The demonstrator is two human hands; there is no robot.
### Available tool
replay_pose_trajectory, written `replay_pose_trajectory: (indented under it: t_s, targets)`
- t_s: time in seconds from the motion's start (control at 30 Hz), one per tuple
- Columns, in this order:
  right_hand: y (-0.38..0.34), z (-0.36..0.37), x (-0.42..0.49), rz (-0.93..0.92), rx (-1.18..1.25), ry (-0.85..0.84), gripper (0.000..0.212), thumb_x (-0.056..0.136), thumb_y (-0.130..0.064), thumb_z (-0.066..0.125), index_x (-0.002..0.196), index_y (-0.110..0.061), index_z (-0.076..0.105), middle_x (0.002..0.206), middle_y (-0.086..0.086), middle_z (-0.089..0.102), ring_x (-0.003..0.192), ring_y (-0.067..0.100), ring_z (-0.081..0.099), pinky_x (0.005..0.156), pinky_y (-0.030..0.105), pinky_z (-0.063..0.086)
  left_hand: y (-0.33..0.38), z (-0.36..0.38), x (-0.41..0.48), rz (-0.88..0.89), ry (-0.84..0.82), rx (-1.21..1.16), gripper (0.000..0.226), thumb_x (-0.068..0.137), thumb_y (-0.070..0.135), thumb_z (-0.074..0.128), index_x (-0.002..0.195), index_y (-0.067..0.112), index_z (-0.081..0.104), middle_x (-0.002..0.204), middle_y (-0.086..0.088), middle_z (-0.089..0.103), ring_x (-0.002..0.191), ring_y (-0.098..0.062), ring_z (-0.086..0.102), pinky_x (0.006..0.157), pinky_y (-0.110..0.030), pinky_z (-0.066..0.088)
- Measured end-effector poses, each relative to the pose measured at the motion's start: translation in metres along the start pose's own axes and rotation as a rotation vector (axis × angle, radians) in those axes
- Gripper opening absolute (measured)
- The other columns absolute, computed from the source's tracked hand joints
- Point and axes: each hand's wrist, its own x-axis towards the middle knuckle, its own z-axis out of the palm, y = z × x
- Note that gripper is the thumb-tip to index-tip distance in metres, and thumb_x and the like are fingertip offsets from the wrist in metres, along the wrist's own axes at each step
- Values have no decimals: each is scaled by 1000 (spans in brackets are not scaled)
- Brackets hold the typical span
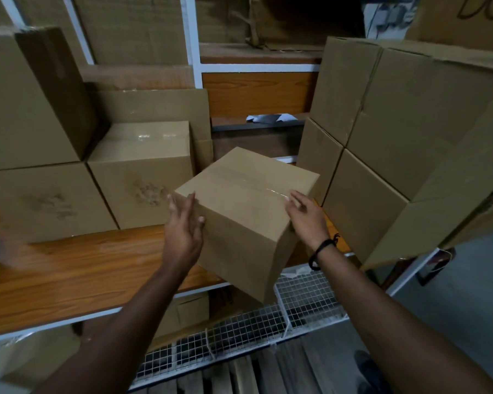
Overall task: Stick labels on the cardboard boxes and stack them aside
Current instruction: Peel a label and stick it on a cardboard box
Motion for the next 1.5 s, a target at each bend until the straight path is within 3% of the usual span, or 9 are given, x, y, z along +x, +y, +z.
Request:
replay_pose_trajectory:
  t_s: [0.07,0.17,0.4,0.6,0.73,0.93,1.17,1.33,1.5]
  targets:
    - [4,-11,11,-30,63,99,38,93,-33,57,131,-34,55,141,1,48,130,19,44,110,42,37,7,13,-20,90,-1,99,59,98,54,39,146,58,6,165,-10,-8,151,-34,-1,116,-66,11]
    - [7,-34,32,-81,-76,181,57,93,-8,57,140,-38,44,148,5,35,133,23,38,110,37,30,18,35,-51,309,-75,206,60,93,71,28,146,63,0,162,-19,-18,150,-34,-16,114,-62,-9]
    - [24,-58,79,118,-13,-248,94,85,20,46,152,-38,13,157,-1,24,144,25,24,93,39,46,30,86,-93,483,-204,343,73,92,70,42,153,49,8,156,-35,-17,145,-49,-16,108,-70,3]
    - [27,-53,82,13,32,-175,86,80,3,71,150,-19,27,142,4,45,130,22,44,107,44,40,30,72,-69,408,-158,180,103,85,31,74,148,60,-3,157,-11,-35,145,-46,-22,106,-64,14]
    - [14,-63,81,-130,2,-102,88,79,-12,77,151,-22,28,139,3,49,121,17,49,102,38,44,42,48,-31,300,-126,-7,102,90,27,68,139,69,-11,153,6,-43,150,-35,-9,113,-60,27]
    - [-9,-87,81,-311,8,-122,86,76,-3,77,145,-34,36,136,-13,39,124,8,41,104,30,40,68,39,18,266,-9,-134,69,92,50,57,144,64,14,164,0,-9,147,-21,17,107,-48,43]
    - [-25,-108,100,-286,-144,-208,68,76,-27,80,136,-39,50,159,1,19,141,12,24,105,23,23,74,36,81,68,-95,-289,49,90,50,62,135,59,44,159,-5,32,135,-24,46,102,-48,49]
    - [-22,-99,125,-192,-144,-277,75,76,-31,79,140,-44,43,161,-7,11,145,18,18,116,44,23,70,44,123,40,-163,-365,41,92,44,62,127,62,49,152,-4,43,135,-18,46,104,-43,47]
    - [-24,-70,156,-141,-115,-263,74,74,-29,82,139,-35,48,159,0,20,145,16,20,117,34,14,52,53,165,-31,-242,-409,43,93,40,62,135,47,52,148,2,45,127,-18,49,102,-42,47]
